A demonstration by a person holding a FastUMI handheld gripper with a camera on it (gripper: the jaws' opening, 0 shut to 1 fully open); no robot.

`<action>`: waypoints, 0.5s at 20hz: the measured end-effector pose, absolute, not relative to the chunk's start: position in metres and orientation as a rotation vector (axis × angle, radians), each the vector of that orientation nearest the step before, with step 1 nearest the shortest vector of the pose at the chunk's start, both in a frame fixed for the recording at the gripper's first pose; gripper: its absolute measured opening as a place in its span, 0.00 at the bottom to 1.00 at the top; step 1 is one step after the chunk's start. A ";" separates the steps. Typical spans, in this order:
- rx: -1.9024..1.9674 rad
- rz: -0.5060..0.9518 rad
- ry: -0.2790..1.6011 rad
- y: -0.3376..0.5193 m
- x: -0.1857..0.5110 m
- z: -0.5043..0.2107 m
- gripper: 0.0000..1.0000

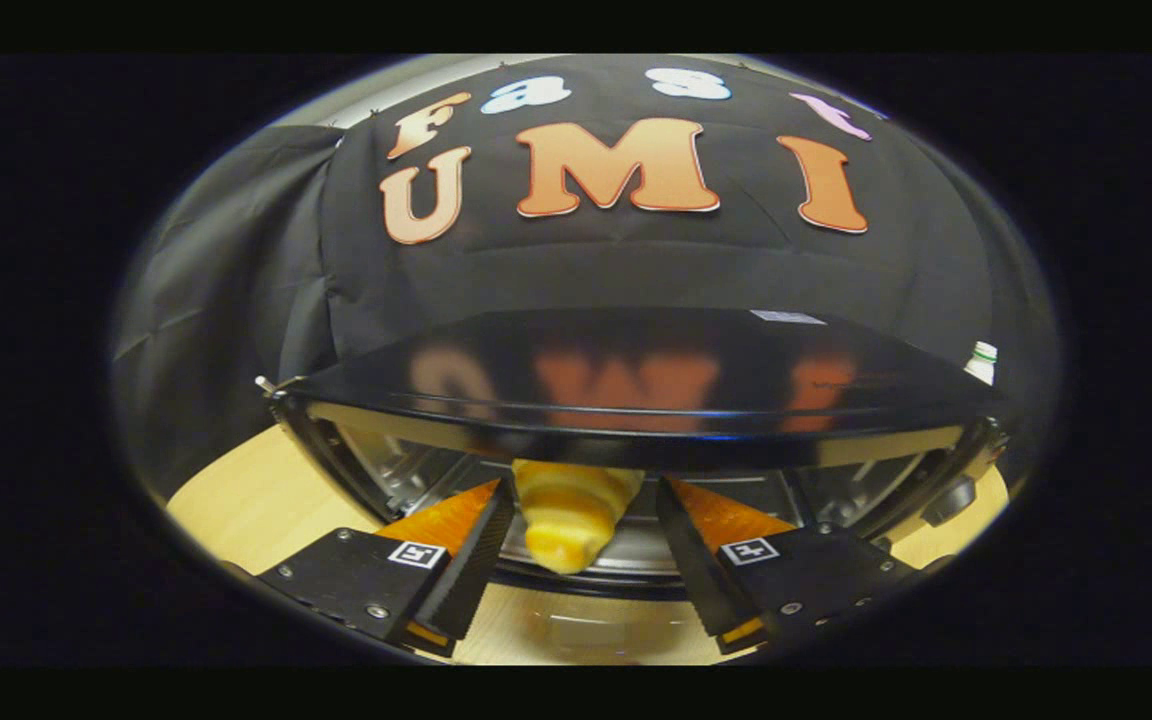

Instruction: Open the toaster oven, put the food inside, and close the toaster oven door.

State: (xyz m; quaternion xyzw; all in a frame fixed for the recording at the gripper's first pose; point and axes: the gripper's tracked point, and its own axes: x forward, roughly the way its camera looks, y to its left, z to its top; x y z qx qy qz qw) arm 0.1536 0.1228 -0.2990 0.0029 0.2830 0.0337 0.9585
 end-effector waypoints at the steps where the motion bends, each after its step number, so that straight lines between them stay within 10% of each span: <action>1: 0.005 0.073 0.570 0.122 0.144 -0.293 0.85; 10: 0.012 0.136 0.574 0.114 0.040 -0.268 0.85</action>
